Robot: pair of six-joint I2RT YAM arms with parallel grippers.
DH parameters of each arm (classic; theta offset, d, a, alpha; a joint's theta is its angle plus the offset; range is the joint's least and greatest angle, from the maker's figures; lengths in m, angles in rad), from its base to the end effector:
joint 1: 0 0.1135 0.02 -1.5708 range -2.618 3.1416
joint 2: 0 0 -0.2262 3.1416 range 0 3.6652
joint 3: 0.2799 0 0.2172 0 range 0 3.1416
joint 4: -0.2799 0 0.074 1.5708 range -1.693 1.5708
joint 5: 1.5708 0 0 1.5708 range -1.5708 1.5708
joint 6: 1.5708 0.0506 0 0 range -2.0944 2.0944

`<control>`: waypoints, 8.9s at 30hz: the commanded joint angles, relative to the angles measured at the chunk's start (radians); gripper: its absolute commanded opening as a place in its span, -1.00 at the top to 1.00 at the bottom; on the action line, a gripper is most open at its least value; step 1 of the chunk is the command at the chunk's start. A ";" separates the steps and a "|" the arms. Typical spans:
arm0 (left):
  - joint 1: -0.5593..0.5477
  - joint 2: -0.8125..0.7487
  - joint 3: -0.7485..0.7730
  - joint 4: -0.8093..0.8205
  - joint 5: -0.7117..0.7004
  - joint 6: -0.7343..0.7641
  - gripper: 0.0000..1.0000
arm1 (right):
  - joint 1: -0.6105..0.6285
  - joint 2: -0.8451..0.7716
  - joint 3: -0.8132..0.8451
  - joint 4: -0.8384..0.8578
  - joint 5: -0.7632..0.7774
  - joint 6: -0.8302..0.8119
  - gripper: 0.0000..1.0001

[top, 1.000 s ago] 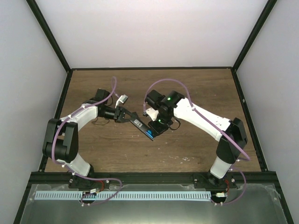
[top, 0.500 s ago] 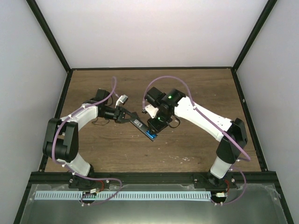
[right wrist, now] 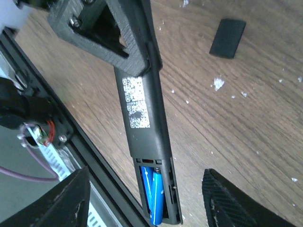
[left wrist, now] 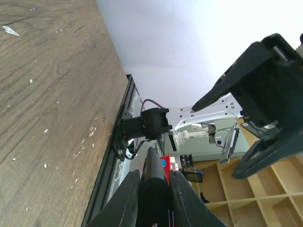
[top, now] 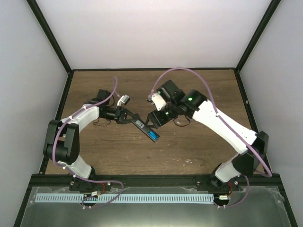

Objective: Load the batteries into the remote control

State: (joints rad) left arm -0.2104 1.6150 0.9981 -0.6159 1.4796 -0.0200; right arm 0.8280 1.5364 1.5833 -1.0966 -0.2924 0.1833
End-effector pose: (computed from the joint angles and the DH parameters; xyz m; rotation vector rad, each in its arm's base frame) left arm 0.2448 -0.1038 0.1935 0.5555 2.1783 -2.0576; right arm 0.1779 0.2153 0.3031 -0.9697 2.5639 0.7066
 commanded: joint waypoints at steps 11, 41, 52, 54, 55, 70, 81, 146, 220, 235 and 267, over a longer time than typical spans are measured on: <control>-0.003 -0.019 0.069 -0.036 0.105 -0.011 1.00 | -0.154 -0.249 -0.383 0.378 -0.358 0.189 -0.18; -0.004 -0.003 0.135 -0.179 0.101 0.116 1.00 | -0.159 -0.357 -0.553 0.481 -0.528 0.264 0.22; -0.003 0.000 0.132 -0.179 0.102 0.121 1.00 | -0.158 -0.354 -0.543 0.482 -0.521 0.259 0.39; -0.004 0.001 0.132 -0.179 0.102 0.119 1.00 | -0.159 -0.350 -0.540 0.481 -0.519 0.256 0.42; -0.004 0.001 0.133 -0.179 0.102 0.120 1.00 | -0.158 -0.348 -0.540 0.481 -0.517 0.253 0.43; -0.003 0.005 0.133 -0.180 0.104 0.120 1.00 | -0.158 -0.314 -0.533 0.510 -0.530 0.245 0.60; -0.004 0.009 0.137 -0.186 0.101 0.124 1.00 | -0.159 -0.281 -0.495 0.506 -0.549 0.220 0.53; -0.004 0.033 0.163 -0.251 0.101 0.177 1.00 | -0.165 -0.344 -0.553 0.484 -0.619 0.156 0.64; -0.003 0.077 0.219 -0.362 0.094 0.267 1.00 | -0.165 -0.323 -0.542 0.451 -0.680 0.054 0.63; -0.004 0.073 0.220 -0.358 0.088 0.261 1.00 | -0.148 -0.319 -0.544 0.473 -0.661 0.095 0.66; -0.004 0.037 0.182 -0.285 0.067 0.192 1.00 | -0.074 -0.275 -0.518 0.502 -0.594 0.148 0.67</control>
State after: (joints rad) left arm -0.2184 1.6779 1.1847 -0.9432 1.5478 0.1711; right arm 0.7292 1.2583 1.0153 -0.6197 -0.8581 0.3309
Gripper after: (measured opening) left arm 0.155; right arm 0.165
